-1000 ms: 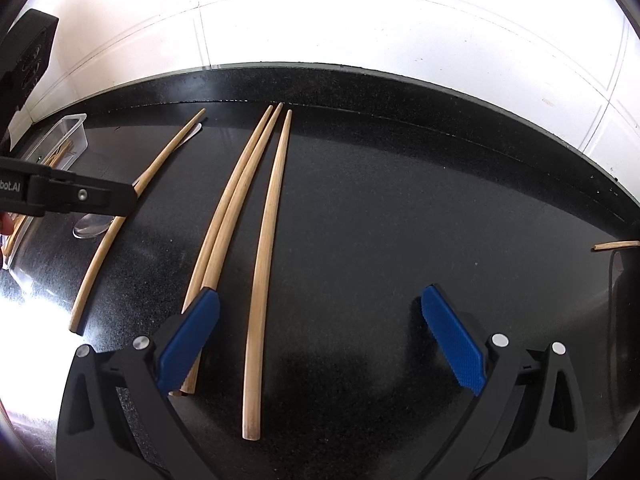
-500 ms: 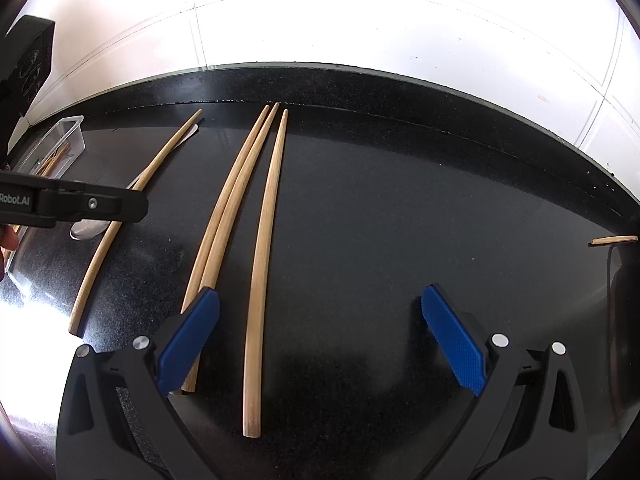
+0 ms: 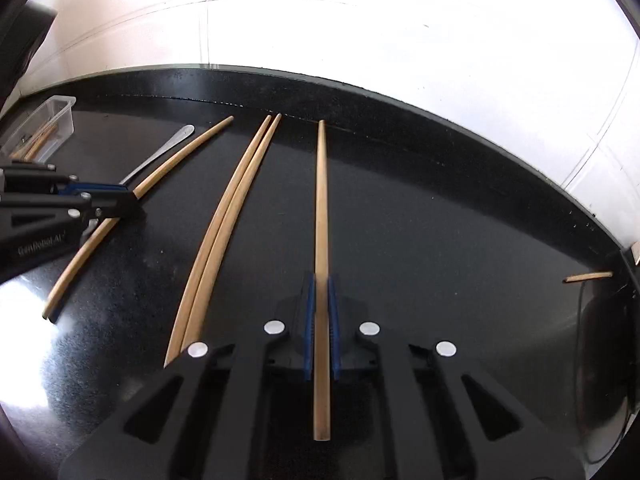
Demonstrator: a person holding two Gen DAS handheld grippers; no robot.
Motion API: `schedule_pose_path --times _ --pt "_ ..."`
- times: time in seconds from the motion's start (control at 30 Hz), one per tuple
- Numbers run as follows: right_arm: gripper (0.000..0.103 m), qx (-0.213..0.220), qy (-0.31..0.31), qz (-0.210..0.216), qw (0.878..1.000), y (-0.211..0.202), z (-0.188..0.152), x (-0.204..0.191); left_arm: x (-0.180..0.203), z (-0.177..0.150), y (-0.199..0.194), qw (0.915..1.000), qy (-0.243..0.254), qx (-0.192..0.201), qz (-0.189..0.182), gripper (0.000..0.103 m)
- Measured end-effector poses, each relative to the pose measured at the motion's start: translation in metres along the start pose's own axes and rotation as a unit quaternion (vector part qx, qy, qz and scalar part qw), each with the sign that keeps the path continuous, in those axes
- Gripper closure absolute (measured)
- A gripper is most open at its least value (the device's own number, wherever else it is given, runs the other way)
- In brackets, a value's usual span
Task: Organize utensils
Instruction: 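Close the left tool on a chopstick while the right tool grasps another chopstick, then carry both held chopsticks over the clear tray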
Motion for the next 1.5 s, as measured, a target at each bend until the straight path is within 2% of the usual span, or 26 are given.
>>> schedule_pose_path --times 0.03,0.1,0.23,0.37,0.5,0.67,1.0,1.2,1.5 --pt "0.096 -0.014 0.027 0.013 0.999 0.0 0.002 0.006 0.0 0.001 -0.002 1.0 0.001 -0.003 -0.003 0.098" --pt "0.096 -0.037 0.098 0.037 0.994 -0.004 0.004 0.022 0.003 0.005 -0.017 0.9998 0.008 0.016 0.004 0.098" --pt "0.096 -0.017 0.15 0.063 0.986 -0.038 0.011 0.027 -0.001 0.016 -0.059 0.998 0.012 0.055 0.029 0.098" --pt "0.096 0.005 0.206 0.108 0.973 -0.076 0.019 0.013 -0.009 0.021 -0.094 0.9952 0.016 0.087 0.042 0.098" --pt "0.096 0.017 0.239 0.142 0.961 -0.104 0.023 -0.026 -0.029 0.012 -0.123 0.9922 0.033 0.112 0.043 0.098" --pt "0.096 0.015 0.221 0.15 0.963 -0.12 0.034 -0.093 -0.09 -0.012 -0.147 0.9926 0.01 0.118 0.027 0.098" --pt "0.096 0.004 0.169 0.159 0.973 -0.123 0.051 -0.222 -0.212 -0.066 -0.173 0.9883 -0.027 0.132 0.07 0.098" --pt "0.096 -0.001 0.15 0.159 0.976 -0.12 0.054 -0.274 -0.26 -0.092 -0.171 0.9875 -0.041 0.135 0.07 0.098" --pt "0.096 -0.026 0.106 0.159 0.981 -0.115 0.054 -0.347 -0.308 -0.128 -0.176 0.9851 -0.075 0.134 0.077 0.098"
Point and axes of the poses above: each gripper's, at about its wrist camera, not at the fingertips, and y roughly the way its jaws point, x to its right, z to its top, the point moved 3 cm from there along y, roughly the way its jaws point, and after that the axes turned 8 degrees about y, right-handed, at the moved point
